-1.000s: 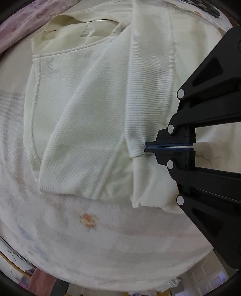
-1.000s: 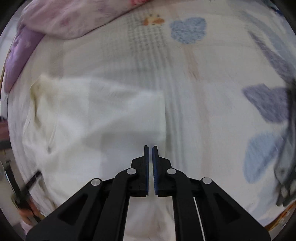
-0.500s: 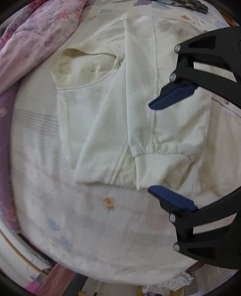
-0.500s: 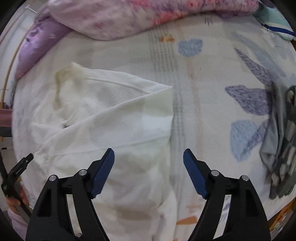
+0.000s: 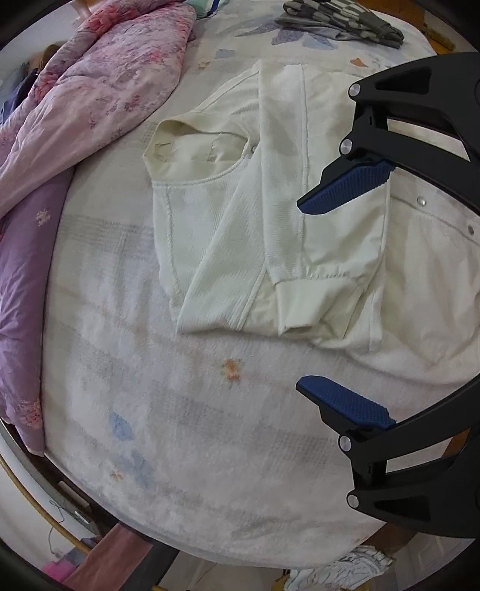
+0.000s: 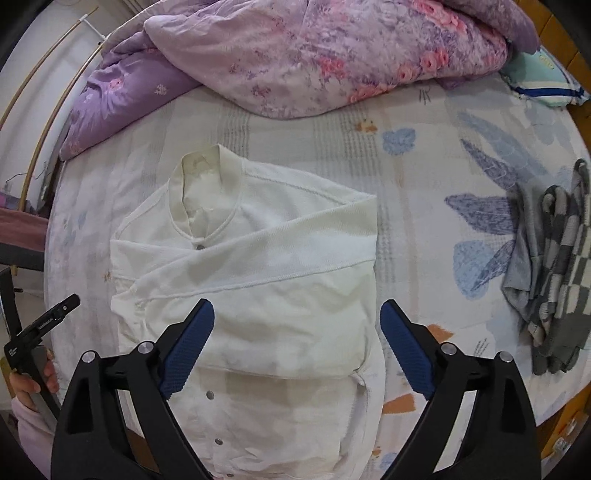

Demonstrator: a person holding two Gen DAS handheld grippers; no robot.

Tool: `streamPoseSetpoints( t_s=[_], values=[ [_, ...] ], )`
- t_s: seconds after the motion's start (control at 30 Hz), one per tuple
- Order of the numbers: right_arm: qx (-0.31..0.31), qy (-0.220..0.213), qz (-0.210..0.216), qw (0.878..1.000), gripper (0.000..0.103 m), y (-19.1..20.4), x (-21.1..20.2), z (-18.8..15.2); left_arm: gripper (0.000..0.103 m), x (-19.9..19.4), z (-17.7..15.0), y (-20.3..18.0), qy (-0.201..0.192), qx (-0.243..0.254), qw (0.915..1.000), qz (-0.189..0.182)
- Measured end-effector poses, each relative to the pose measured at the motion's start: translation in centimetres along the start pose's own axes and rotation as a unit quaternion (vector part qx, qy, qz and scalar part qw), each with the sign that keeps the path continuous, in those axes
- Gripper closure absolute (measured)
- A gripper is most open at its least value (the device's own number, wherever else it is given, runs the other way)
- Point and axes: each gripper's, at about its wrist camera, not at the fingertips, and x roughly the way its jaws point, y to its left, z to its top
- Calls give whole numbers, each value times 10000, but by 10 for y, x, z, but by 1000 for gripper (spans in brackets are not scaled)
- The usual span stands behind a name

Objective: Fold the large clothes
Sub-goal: 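Open both tools and withdraw above the folded jacket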

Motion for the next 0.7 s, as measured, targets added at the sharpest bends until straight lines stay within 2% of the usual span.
streamPoseSetpoints(
  t_s=[0.33, 0.6, 0.7],
  values=[
    [545, 116, -198, 9983, 15, 15, -3, 2, 12, 7, 47, 30, 157, 123, 9995, -236],
    [899, 287, -427, 9946, 15, 3, -4, 4, 12, 54, 87, 35, 577, -39, 9971, -493],
    [1072, 394, -280, 9931, 15, -7, 2, 1, 12, 77, 100, 32, 753, 33, 9967, -311]
  ],
)
